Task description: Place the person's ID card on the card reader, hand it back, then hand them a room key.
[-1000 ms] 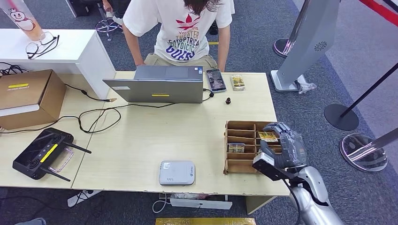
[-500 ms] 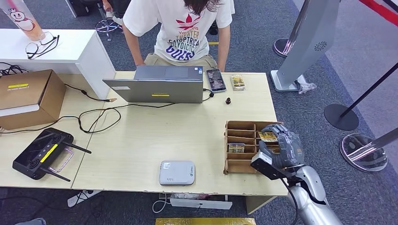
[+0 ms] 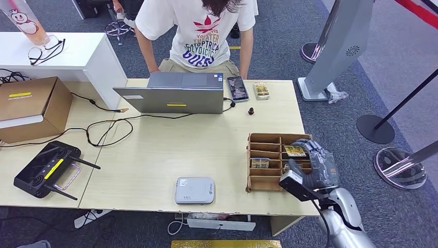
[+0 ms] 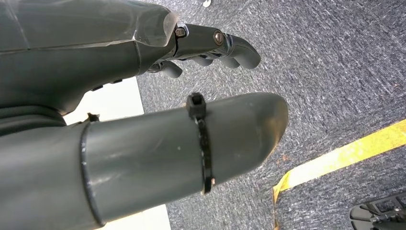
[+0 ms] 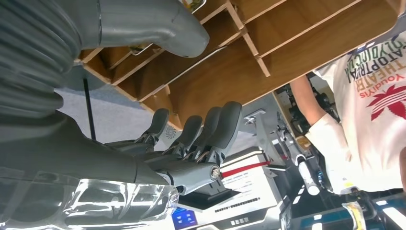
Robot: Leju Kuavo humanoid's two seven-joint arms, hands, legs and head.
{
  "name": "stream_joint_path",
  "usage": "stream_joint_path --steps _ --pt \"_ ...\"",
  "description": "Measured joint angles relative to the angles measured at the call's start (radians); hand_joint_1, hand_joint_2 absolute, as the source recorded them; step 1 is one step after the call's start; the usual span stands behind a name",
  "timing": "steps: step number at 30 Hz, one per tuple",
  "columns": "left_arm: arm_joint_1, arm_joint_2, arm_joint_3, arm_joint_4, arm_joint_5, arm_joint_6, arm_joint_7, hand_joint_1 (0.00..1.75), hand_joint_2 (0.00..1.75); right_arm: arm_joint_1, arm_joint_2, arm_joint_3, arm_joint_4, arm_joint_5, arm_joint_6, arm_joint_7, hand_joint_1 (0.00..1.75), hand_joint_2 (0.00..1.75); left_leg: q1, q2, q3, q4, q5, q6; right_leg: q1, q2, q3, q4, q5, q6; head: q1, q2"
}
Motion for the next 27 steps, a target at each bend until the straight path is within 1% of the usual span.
stream_joint_path --steps 16,27 --pt "0.0 0.0 0.0 0.0 0.003 0.008 0.0 0.0 0.0 0.0 -0.002 -0.005 0.002 -0.003 0.004 0.003 0.79 1.75 0.0 0.0 0.0 0.0 0.0 0.0 0.0 0.0 0.0 0.0 0.0 0.0 0.0 0.0" --pt "0.001 0.0 0.0 0.0 0.004 0.014 -0.001 0.0 0.0 0.0 -0.007 -0.005 0.012 -0.005 0.004 0.006 0.8 1.75 0.0 0.0 0.0 0.0 0.0 0.0 0.0 0.0 0.0 0.0 0.0 0.0 0.0 0.0"
